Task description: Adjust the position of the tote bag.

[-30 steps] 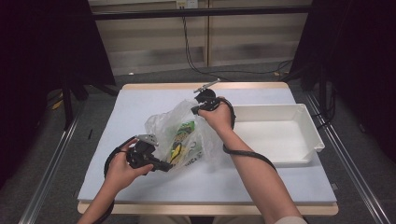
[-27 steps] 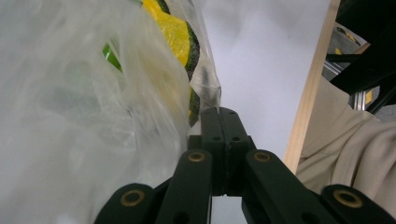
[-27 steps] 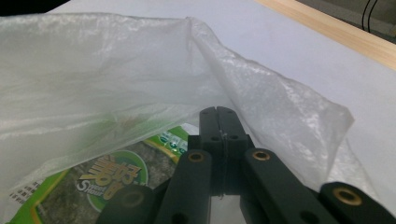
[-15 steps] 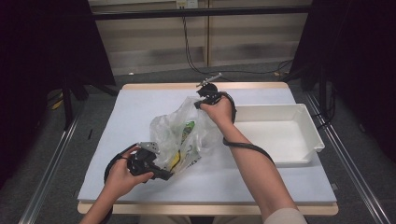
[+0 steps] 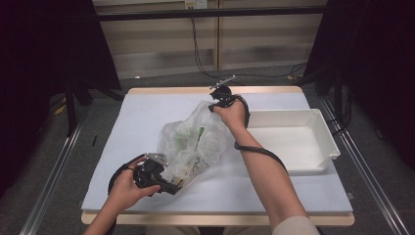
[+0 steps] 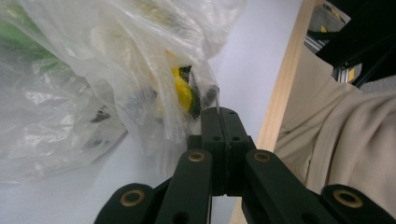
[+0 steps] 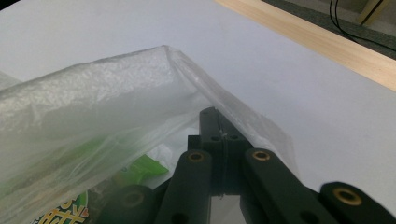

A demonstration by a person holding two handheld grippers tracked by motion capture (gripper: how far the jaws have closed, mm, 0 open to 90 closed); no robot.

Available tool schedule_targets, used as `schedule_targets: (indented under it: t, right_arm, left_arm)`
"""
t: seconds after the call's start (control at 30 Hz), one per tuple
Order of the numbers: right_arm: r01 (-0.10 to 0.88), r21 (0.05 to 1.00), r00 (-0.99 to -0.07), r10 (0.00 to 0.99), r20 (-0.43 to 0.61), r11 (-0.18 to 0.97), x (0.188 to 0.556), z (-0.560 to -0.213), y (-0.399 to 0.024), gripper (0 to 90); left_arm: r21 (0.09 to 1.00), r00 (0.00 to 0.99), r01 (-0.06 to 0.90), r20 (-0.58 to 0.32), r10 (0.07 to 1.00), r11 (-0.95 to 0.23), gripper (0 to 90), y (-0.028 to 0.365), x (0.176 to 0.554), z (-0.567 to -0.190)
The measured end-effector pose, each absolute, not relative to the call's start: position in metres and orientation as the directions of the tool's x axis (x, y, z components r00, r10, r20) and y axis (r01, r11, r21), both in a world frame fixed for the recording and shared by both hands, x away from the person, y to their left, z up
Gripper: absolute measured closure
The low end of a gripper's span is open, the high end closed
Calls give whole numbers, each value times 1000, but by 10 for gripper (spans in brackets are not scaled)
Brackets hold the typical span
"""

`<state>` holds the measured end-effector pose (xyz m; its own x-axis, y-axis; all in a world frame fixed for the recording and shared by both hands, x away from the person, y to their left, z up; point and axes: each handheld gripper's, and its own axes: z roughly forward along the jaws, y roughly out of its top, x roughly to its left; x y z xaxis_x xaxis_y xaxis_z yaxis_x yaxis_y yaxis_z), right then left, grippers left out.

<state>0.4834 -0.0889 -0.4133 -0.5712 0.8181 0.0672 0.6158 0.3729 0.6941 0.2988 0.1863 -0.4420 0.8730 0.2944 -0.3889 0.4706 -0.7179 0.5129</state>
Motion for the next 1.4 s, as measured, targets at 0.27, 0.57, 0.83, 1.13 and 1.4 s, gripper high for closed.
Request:
schedule_targets:
  t: [0.27, 0.57, 0.83, 1.13, 1.4]
  right_arm:
    - [596, 712, -606, 790, 96, 370, 473, -412, -87, 853]
    - [548, 730, -661, 746, 79, 408, 445, -400, -84, 743]
    - [492, 742, -706, 708, 34, 455, 425, -390, -87, 643]
    - [451, 756, -744, 668, 24, 475, 406, -382, -83, 566]
    - [420, 760, -783, 621, 28, 496, 392, -383, -74, 550]
  left_arm:
    - [568, 862, 502, -392, 322, -652, 753, 188, 308, -439]
    - [618, 869, 494, -331, 368, -611, 609, 188, 317, -423]
    - [626, 871, 489, -314, 378, -607, 589, 185, 323, -418]
    - [634, 870, 488, -297, 394, -600, 607, 180, 329, -420]
    - [648, 867, 491, -296, 401, -583, 697, 178, 332, -423]
